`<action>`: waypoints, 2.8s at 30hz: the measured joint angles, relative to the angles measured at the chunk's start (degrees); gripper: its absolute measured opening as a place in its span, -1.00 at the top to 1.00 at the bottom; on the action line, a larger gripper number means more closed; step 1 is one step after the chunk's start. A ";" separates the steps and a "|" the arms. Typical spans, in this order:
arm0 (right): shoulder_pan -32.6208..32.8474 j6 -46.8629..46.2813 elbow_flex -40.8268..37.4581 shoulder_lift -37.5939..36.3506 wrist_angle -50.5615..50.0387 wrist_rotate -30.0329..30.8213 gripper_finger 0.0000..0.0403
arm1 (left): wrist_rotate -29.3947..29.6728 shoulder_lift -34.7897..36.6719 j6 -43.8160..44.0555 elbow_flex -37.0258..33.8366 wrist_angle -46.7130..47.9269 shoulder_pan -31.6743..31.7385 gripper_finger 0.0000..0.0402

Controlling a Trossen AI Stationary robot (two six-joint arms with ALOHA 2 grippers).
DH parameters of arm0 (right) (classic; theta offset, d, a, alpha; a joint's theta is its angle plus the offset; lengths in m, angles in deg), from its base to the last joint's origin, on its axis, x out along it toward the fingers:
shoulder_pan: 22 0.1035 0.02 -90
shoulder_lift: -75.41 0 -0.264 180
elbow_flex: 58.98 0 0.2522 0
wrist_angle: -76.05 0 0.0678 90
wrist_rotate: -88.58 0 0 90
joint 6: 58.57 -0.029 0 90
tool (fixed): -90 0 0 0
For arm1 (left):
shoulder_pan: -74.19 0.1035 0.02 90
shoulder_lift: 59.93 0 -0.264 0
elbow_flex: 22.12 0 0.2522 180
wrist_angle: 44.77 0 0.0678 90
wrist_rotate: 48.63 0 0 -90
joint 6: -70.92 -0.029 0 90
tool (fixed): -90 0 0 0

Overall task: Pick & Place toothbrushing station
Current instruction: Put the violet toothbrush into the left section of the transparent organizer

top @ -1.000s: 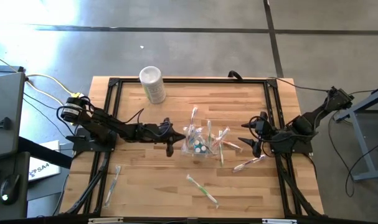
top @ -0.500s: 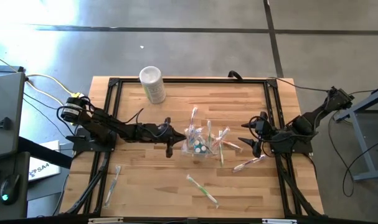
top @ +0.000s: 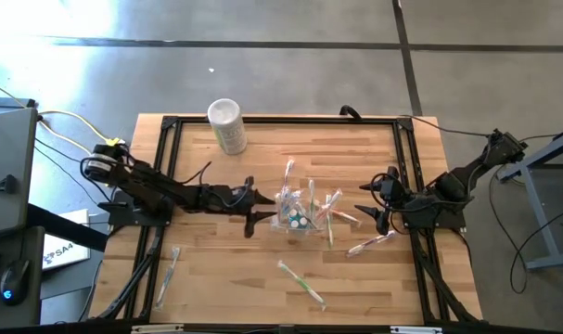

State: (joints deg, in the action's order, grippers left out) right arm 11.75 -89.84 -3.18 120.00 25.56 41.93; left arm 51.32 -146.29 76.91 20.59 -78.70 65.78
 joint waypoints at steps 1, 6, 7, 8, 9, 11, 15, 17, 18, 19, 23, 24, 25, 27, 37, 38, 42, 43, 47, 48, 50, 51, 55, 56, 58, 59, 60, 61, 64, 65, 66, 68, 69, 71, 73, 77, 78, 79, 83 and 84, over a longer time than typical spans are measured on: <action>0.00 0.00 0.01 0.00 0.00 0.00 -0.34 | -0.40 0.76 0.25 0.00 0.73 0.00 0.25; -0.01 0.02 0.00 0.01 0.02 1.03 -0.34 | -0.38 5.12 0.27 0.02 6.01 0.16 0.25; -0.01 0.02 0.00 0.01 0.02 1.48 -0.34 | -0.32 6.16 0.25 0.02 7.03 0.14 0.25; -0.01 0.02 0.00 0.01 0.04 1.74 -0.34 | -0.33 7.27 0.20 0.02 7.77 0.13 0.25; -0.01 0.03 0.00 0.01 0.04 1.86 -0.34 | -0.33 8.33 0.02 0.02 8.08 0.13 0.25; -0.01 0.03 0.00 0.01 0.04 1.96 -0.34 | 0.17 10.59 -0.17 0.04 9.53 0.13 0.25; -0.01 0.21 0.00 0.01 0.04 3.89 -0.34 | 5.75 16.62 -2.38 0.68 14.60 0.13 0.25; -0.01 0.23 0.01 0.01 0.04 4.74 -0.34 | 10.45 19.67 -5.17 1.95 19.48 0.13 0.25; -0.01 0.32 0.00 0.01 0.09 4.89 -0.34 | 12.95 20.91 -6.23 2.97 21.73 0.13 0.25; -0.01 0.53 0.00 0.01 0.09 4.92 -0.34 | 15.78 21.91 -7.02 4.23 24.16 0.13 0.25; -0.01 0.63 0.00 0.01 0.15 4.96 -0.34 | 26.84 22.86 -5.50 11.32 37.69 0.31 0.25; 0.00 0.63 0.01 0.01 0.13 4.96 -0.34 | 28.63 22.75 -3.52 13.64 42.87 0.85 0.25; -0.01 0.66 0.00 0.01 0.15 4.96 -0.34 | 29.46 22.24 -0.61 16.28 48.02 1.78 0.25; 0.01 0.91 0.00 0.01 0.23 4.97 -0.34 | 28.97 20.92 6.92 21.98 58.48 4.04 0.25; 0.01 1.11 0.02 0.01 0.55 5.03 -0.34 | 8.32 8.23 18.65 39.37 81.47 22.45 0.25; 0.00 1.11 0.01 0.01 0.53 5.03 -0.34 | 5.20 6.34 18.51 40.16 81.22 24.18 0.25; 0.01 1.11 0.02 0.01 0.12 4.91 -0.34 | -3.08 -0.45 18.47 42.78 80.69 29.76 0.25; 0.01 1.11 0.00 0.01 -0.08 4.73 -0.34 | -4.67 -2.08 18.45 43.25 80.45 30.68 0.25; -0.01 1.11 0.02 0.01 -0.81 4.70 -0.34 | -10.37 -7.23 18.43 44.64 79.84 32.31 0.25; -0.01 1.11 0.00 0.01 -0.96 4.70 -0.34 | -11.38 -8.13 18.41 44.65 78.98 32.16 0.25; -0.01 1.05 0.01 0.01 -1.63 4.70 -0.34 | -13.09 -9.42 18.37 44.65 77.17 31.57 0.25; -0.01 1.03 0.00 0.01 -1.86 4.70 -0.34 | -13.61 -9.88 18.36 44.65 76.79 31.12 0.25; -0.01 0.98 0.01 0.01 -1.90 4.71 -0.34 | -14.10 -11.18 18.30 44.66 74.55 29.16 0.25; -0.01 0.95 0.00 0.01 -1.90 4.70 -0.34 | -14.19 -11.15 18.17 44.63 74.72 28.74 0.25; -0.01 0.87 0.00 0.01 -1.88 4.70 -0.34 | -14.19 -11.09 16.93 44.70 74.05 28.05 0.25; -0.01 0.85 0.02 0.01 -1.80 4.70 -0.34 | -14.20 -11.09 16.17 44.70 74.22 27.73 0.25; -0.01 0.85 0.00 0.01 -1.69 4.70 -0.34 | -14.21 -11.09 15.32 44.70 74.24 27.67 0.25; -0.01 0.85 0.00 0.01 -1.68 4.70 -0.34 | -14.35 -11.09 14.88 44.70 74.21 27.67 0.25; -0.01 0.85 0.01 0.01 -1.66 4.70 -0.34 | -14.62 -11.11 13.62 44.70 74.23 27.87 0.25; -0.01 0.85 0.00 0.01 -1.66 4.70 -0.34 | -14.81 -11.50 13.26 44.70 74.08 27.89 0.25; 0.00 0.85 0.00 0.01 -1.66 4.70 -0.34 | -15.24 -11.94 13.09 44.70 73.67 27.89 0.25; -0.01 0.85 0.02 0.01 -1.68 4.70 -0.34 | -16.30 -12.42 12.83 44.63 74.27 27.89 0.22; -0.01 0.85 0.02 0.00 -1.68 4.70 -0.34 | -16.95 -12.89 12.53 44.61 73.88 27.89 0.18; 0.00 0.85 0.00 0.01 -1.83 4.68 -0.34 | -18.07 -13.80 12.24 44.76 72.27 27.87 0.09; 0.01 0.85 0.00 -0.01 -1.90 4.70 -0.34 | -19.87 -14.80 12.28 44.63 72.55 27.89 -0.04; -0.01 0.74 0.00 -0.01 -2.00 4.70 -0.34 | -19.80 -16.16 15.36 44.59 71.98 27.89 -0.31; 0.01 0.45 0.01 0.01 -2.06 4.69 -0.34 | -18.91 -16.50 16.48 44.69 71.04 27.89 -0.37; -0.01 0.06 0.01 0.01 -2.10 4.68 -0.34 | -18.19 -16.70 17.53 44.76 70.47 27.87 -0.42; -0.01 -0.64 0.01 0.01 -3.02 4.68 -0.34 | -18.10 -16.75 21.30 44.65 70.77 27.42 -0.53; -0.01 -0.65 0.01 0.01 -3.04 4.68 -0.34 | -18.01 -16.84 21.49 44.65 70.73 27.03 -0.54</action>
State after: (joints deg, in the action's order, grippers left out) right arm 11.74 -90.49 -3.18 120.01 22.52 46.62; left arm 33.31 -163.13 98.40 65.25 -7.97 92.81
